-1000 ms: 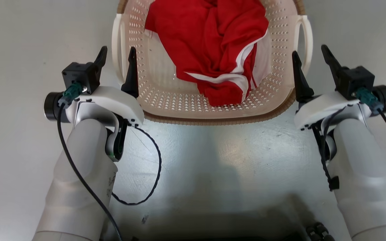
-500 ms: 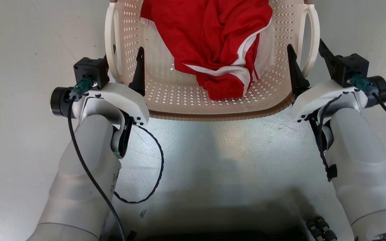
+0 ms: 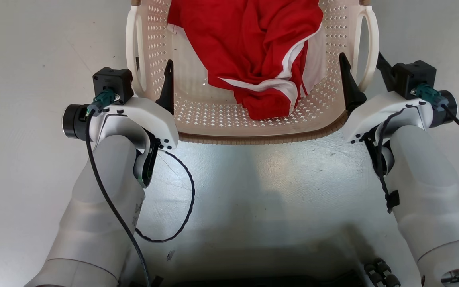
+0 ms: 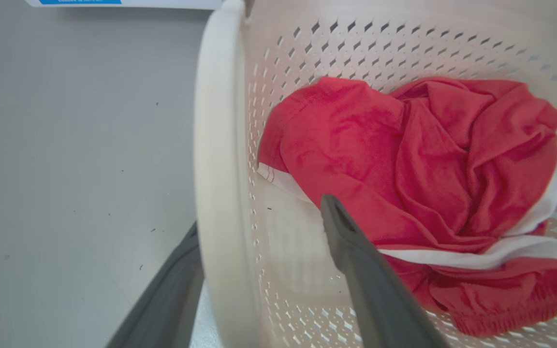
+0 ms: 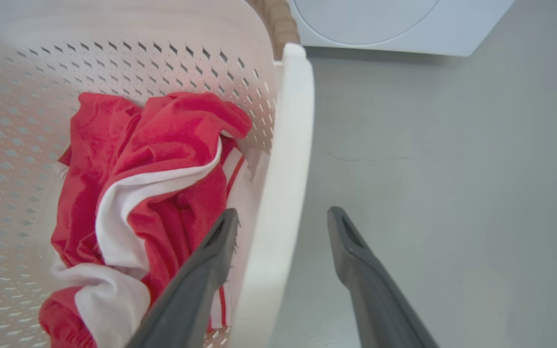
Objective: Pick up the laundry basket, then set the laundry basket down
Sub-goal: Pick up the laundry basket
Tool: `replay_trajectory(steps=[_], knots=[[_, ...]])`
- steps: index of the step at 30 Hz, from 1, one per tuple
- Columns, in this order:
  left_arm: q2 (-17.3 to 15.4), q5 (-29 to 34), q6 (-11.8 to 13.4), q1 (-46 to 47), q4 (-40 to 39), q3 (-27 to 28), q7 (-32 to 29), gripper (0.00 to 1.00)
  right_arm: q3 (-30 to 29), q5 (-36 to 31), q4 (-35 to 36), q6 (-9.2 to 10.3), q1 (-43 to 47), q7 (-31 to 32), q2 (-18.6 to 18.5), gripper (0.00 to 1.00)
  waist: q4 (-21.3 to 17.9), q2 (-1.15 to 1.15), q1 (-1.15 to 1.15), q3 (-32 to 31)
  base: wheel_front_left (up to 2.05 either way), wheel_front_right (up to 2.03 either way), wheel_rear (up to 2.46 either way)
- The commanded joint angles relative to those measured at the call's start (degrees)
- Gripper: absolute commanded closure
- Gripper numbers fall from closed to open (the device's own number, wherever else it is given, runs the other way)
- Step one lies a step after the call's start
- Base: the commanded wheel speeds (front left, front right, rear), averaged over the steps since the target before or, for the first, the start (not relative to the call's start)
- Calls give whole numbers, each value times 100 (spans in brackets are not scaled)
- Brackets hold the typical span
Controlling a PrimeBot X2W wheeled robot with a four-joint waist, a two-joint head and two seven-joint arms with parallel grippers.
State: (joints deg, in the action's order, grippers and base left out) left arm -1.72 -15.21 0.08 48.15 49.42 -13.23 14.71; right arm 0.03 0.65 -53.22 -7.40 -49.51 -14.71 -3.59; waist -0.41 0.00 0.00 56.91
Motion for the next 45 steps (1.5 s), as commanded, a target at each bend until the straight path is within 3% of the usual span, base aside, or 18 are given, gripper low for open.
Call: replay_trajectory(steps=[1, 2, 3, 4, 12, 28, 36, 45], knots=[[-116, -26, 62, -72, -35, 89, 29, 0, 118, 49, -9, -9, 182, -29, 71, 30, -1, 0, 0, 8, 0, 0, 0], [-116, -24, 51, -71, -25, 86, 29, 21, 134, 66, -12, -9, 184, -29, 71, 60, -3, 0, 0, 11, 0, 0, 0], [-116, -53, 12, -70, -5, 86, 29, 58, 164, 90, -38, -9, 194, -29, 71, 100, -3, 0, 0, 13, 0, 0, 0], [-116, -77, -42, -68, 4, 77, 29, 100, 216, 126, -87, -9, 203, -29, 71, 100, 1, 0, 0, 12, 0, 0, 0], [-116, -93, 14, -102, -55, 40, 29, 100, 481, 402, -281, -9, 250, -29, 71, 100, 7, 0, 0, -41, 0, 0, 0], [-116, -335, 2, -143, 617, -212, 29, 100, 813, 617, -865, -9, 58, 139, 71, 100, -93, 0, 0, -449, 0, 0, 0], [-116, -435, 33, -382, 1120, -375, 29, 100, 1201, 934, -1212, -9, 148, 534, 71, 100, -184, 0, 0, -1081, 0, 0, 0], [-116, -867, 89, -1143, 1421, -529, 29, 100, 1854, 1697, -1259, -9, 700, 884, 71, 100, -290, 0, 0, -2301, 0, 0, 0]])
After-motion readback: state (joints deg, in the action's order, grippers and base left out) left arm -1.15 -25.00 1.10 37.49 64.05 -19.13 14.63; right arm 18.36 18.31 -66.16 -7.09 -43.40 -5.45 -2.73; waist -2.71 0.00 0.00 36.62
